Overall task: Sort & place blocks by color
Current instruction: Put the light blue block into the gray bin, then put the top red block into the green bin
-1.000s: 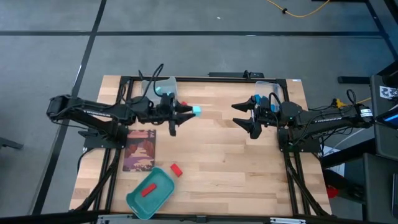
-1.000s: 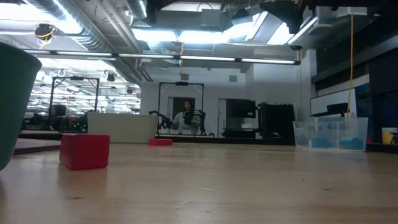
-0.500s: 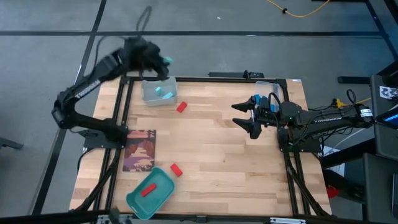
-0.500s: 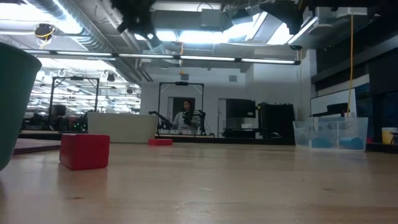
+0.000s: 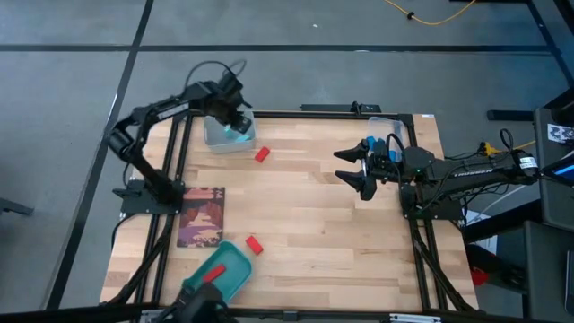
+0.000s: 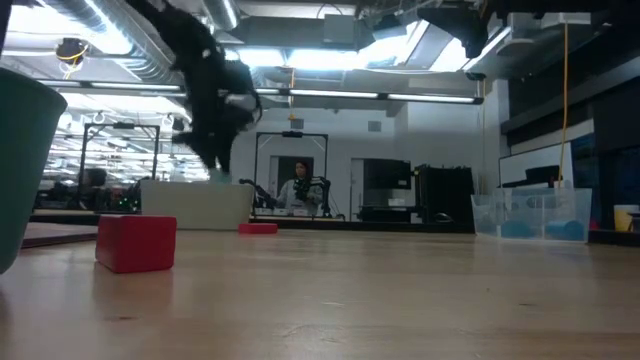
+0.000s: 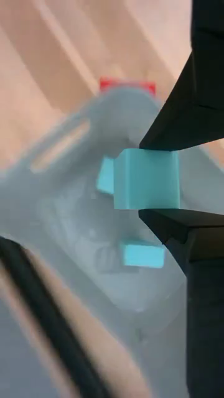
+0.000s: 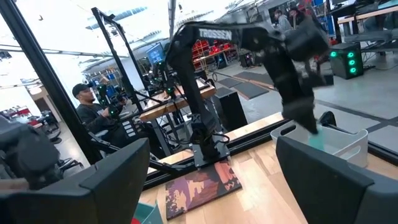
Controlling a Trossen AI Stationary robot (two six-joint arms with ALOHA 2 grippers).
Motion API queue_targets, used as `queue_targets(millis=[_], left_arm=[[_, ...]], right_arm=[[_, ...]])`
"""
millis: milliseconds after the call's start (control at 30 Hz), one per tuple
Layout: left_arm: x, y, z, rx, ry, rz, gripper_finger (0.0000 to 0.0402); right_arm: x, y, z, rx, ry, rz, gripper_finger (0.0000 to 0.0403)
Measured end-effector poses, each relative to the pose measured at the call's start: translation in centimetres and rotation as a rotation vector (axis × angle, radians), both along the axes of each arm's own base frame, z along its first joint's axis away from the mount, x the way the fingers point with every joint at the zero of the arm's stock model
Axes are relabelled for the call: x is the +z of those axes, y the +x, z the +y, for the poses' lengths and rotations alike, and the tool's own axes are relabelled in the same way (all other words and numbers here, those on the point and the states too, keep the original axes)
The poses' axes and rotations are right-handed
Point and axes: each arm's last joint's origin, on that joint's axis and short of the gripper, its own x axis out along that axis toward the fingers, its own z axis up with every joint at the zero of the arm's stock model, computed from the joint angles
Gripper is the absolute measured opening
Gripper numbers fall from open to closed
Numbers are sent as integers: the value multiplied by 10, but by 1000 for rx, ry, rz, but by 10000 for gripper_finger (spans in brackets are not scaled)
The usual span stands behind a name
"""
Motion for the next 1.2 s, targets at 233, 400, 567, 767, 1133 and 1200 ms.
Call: queue_targets(millis=[233, 400, 567, 767, 1133, 1200], left_arm=[[-37, 3, 0, 50, -48, 17, 128], [-43, 2, -1, 70, -32, 31, 128], [-43, 3, 0, 45, -16, 36, 131], [-43, 3, 0, 30, -1, 45, 155], [-42, 3, -1, 0, -13, 24, 212], [-38, 3, -2, -7, -16, -1, 217]], right_arm=[[0, 0, 0, 0, -2, 4, 351], [0, 0, 0, 0, -4, 5, 351], [-1, 0, 0, 0, -5, 6, 351], [-1, 0, 0, 0, -2, 6, 351], [-1, 0, 0, 0, -2, 6, 351], [-1, 0, 0, -1, -2, 6, 351]])
